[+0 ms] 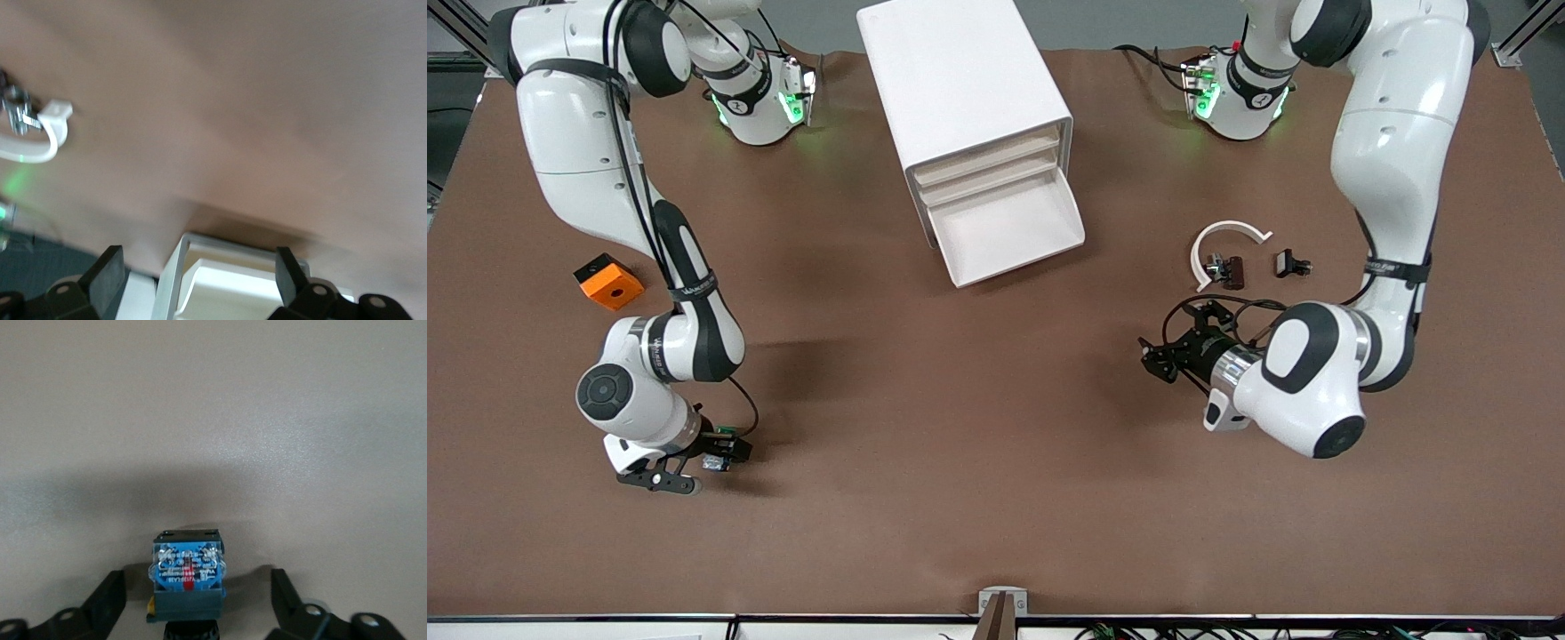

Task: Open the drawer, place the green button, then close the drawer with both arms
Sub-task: 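Grasp the green push button with the right gripper while the left gripper withdraws, then carry the green button with the right gripper over the open drawer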

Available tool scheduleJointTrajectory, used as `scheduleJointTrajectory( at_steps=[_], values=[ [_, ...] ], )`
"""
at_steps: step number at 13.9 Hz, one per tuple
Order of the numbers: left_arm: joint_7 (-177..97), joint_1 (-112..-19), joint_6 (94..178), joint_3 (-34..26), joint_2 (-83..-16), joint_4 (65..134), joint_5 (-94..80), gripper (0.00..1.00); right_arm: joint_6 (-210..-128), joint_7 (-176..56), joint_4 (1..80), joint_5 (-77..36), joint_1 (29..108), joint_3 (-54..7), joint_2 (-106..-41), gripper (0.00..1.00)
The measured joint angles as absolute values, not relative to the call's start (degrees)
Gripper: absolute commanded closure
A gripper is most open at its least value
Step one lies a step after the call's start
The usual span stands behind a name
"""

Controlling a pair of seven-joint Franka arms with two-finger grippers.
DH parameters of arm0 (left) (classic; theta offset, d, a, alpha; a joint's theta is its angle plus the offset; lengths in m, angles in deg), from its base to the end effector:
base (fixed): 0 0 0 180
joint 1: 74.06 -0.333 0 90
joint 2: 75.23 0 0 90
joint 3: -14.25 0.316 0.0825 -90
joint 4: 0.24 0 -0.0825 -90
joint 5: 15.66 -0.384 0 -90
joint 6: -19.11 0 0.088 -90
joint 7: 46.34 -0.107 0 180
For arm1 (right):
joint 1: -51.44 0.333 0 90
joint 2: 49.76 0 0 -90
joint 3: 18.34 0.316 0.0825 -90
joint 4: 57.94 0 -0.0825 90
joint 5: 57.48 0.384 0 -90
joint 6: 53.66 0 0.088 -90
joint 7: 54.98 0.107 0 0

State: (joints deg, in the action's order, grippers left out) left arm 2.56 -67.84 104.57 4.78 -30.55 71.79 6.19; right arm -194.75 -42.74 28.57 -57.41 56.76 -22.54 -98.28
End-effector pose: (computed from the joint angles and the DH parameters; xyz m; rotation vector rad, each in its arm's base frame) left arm 0.6563 -0.2013 0.2809 2.6526 0.9249 -1.0498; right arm 0.7199 0.0230 0.1712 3.0860 -0.2588 0.1754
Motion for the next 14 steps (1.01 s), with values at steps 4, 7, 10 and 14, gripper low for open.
scheduleJointTrajectory(
  at_steps=[4, 7, 10, 14],
  values=[
    [-5.0, -66.9, 111.9, 4.6, -32.7, 72.1, -2.3, 0.0, -194.1, -41.3, 27.6, -56.5, 56.8, -22.4, -98.3, 1.0],
    [-9.6, -66.8, 118.6, 4.0, -32.7, 72.7, -7.3, 0.0, -190.7, -40.3, 26.2, -56.3, 56.8, -22.4, -98.2, 1.0],
    [-10.1, -65.8, 126.8, 3.8, -32.7, 73.0, -11.9, 0.0, -184.3, -34.5, 24.9, -56.1, 57.5, -21.9, -96.7, 1.0],
    [-10.1, -65.4, 133.8, 3.8, -32.9, 73.3, -12.1, 0.0, -176.8, -18.5, 27.5, -56.1, 65.0, -21.2, -89.0, 1.0]
  ],
)
